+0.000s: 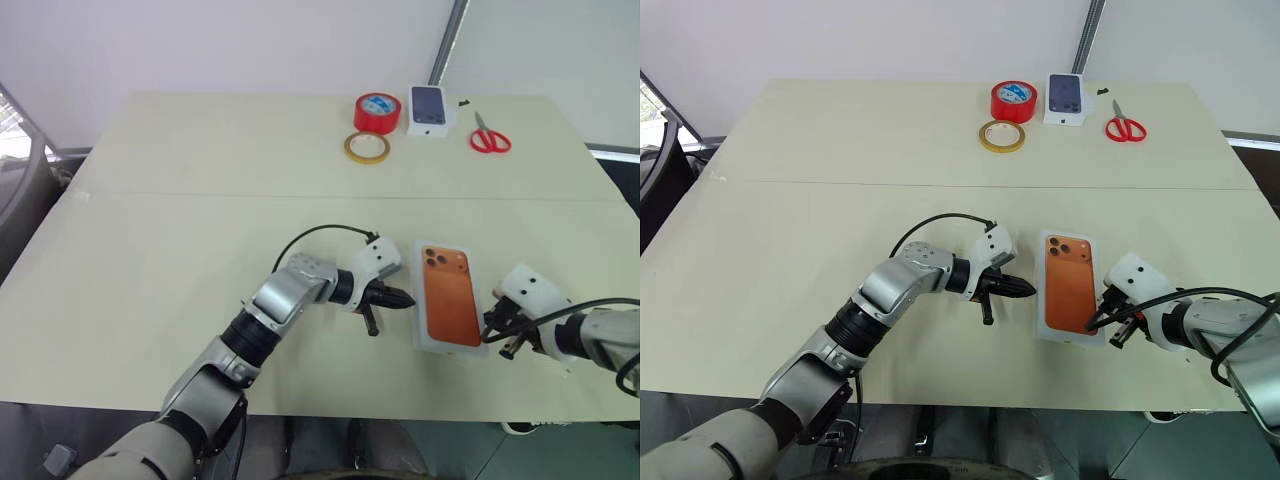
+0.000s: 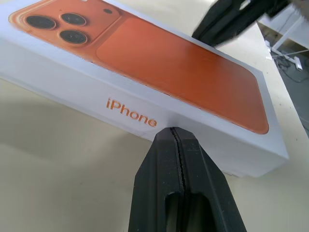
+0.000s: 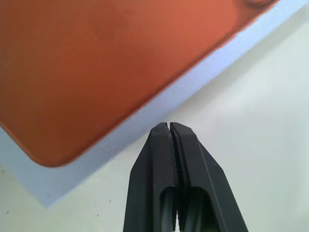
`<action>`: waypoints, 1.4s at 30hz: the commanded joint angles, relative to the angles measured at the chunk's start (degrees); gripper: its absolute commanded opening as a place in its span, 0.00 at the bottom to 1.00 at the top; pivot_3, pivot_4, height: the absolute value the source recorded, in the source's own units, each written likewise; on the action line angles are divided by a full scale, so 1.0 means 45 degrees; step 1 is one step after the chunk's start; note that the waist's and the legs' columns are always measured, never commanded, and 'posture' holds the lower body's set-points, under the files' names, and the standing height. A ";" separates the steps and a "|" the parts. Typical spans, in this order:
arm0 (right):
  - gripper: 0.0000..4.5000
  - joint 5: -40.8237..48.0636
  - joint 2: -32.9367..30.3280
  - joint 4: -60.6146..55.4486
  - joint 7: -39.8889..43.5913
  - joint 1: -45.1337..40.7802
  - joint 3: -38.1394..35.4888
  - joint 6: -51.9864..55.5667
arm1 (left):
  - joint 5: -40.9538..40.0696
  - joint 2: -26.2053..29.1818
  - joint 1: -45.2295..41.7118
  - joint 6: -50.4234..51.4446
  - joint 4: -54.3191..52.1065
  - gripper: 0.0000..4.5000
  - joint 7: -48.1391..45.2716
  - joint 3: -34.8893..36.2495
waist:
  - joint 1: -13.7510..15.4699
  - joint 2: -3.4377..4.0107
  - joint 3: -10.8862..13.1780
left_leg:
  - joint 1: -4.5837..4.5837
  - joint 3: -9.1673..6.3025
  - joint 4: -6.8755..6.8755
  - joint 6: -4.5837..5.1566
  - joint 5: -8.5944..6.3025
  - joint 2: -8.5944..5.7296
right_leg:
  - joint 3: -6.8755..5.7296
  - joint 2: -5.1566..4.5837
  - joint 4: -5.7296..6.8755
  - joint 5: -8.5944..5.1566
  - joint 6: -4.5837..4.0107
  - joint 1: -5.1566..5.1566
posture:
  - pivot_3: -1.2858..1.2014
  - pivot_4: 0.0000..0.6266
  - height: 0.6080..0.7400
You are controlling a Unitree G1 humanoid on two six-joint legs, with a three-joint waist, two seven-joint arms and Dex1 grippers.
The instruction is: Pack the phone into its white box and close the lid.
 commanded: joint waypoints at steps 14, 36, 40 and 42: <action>0.02 0.0731 0.0338 -0.2236 0.0756 0.0986 -0.0541 0.0073 | 0.0786 -0.1475 -0.1871 -0.1043 0.1947 0.00 0.1007 0.0076 | 0.0008 -0.0004 0.0008 | -0.0013 -0.0001 -0.0004 0.0018 -0.0010 -0.0011 | -0.0002 -0.0003 -0.0107 0.0036 0.0065 0.0038 | 0.52 0.24 1.00; 0.02 0.0556 0.2590 0.2348 -0.1118 -0.2722 -0.1592 -0.2998 | -0.1517 0.4198 0.1573 -0.0764 -0.1630 0.00 0.2512 0.7991 | -0.0102 0.0013 0.0021 | -0.0006 0.0009 -0.0069 0.0013 -0.0009 -0.0008 | 0.0000 -0.0025 -0.0155 0.0047 0.0074 0.0026 | 0.52 0.24 1.00; 0.02 0.0756 0.2779 0.3703 -0.0876 -0.3557 -0.1471 -0.3474 | -0.1383 0.5574 0.2671 -0.1396 -0.1633 0.00 0.2670 0.8991 | 0.0020 0.0017 0.0027 | -0.0001 0.0010 -0.0065 0.0014 -0.0009 -0.0011 | -0.0001 -0.0038 -0.0147 0.0048 0.0074 0.0030 | 0.52 0.24 1.00; 0.02 0.0887 0.2866 0.3925 -0.0812 -0.3829 -0.1392 -0.3571 | -0.1430 0.5994 0.2983 -0.1540 -0.1441 0.00 0.2762 0.9374 | 0.0015 0.0017 0.0027 | -0.0001 0.0010 -0.0066 0.0014 -0.0009 -0.0017 | -0.0005 -0.0049 -0.0145 0.0048 0.0074 0.0033 | 0.52 0.24 1.00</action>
